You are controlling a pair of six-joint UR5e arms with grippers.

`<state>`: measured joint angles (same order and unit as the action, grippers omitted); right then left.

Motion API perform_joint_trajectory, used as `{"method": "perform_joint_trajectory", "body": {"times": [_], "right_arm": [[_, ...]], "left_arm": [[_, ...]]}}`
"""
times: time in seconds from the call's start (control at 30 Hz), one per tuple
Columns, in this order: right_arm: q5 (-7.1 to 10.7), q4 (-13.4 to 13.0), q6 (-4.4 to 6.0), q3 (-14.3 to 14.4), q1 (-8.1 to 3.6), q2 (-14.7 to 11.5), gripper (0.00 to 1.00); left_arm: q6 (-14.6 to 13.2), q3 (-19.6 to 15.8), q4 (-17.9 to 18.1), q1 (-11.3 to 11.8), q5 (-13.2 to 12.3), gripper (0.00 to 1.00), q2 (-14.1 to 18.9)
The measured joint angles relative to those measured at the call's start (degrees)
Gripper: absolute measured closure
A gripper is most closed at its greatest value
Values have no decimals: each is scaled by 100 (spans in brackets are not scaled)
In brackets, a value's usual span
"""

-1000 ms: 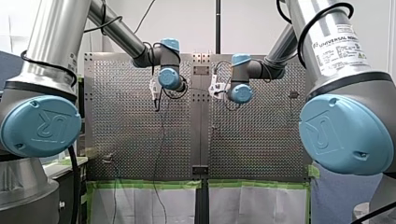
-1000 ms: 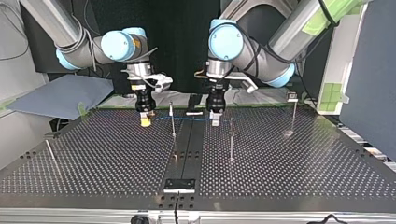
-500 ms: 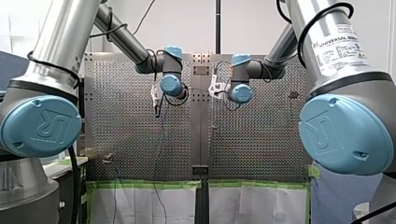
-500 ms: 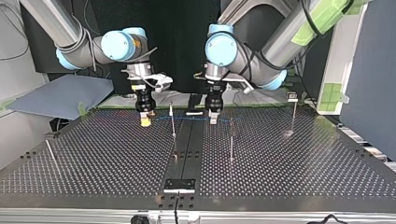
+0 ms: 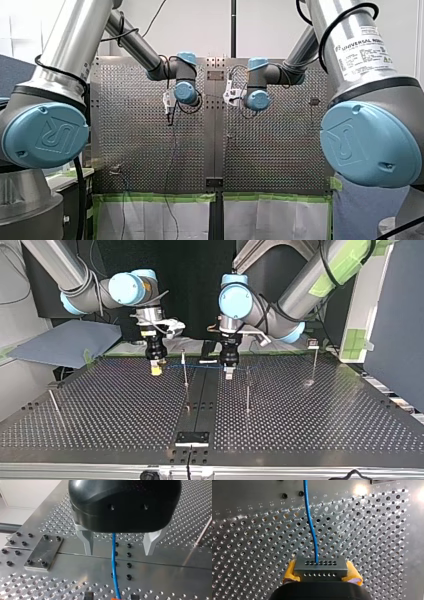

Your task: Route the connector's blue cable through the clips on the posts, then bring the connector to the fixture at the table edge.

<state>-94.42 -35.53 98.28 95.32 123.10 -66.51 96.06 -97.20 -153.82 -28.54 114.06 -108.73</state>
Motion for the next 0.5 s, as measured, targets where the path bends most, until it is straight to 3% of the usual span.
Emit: {"method": "perform_joint_trajectory", "body": {"times": [0.5], "right_arm": [[0,43,0,0,24,0,100]], "left_arm": [[-22,10,-9,81,64,0,-2]]}}
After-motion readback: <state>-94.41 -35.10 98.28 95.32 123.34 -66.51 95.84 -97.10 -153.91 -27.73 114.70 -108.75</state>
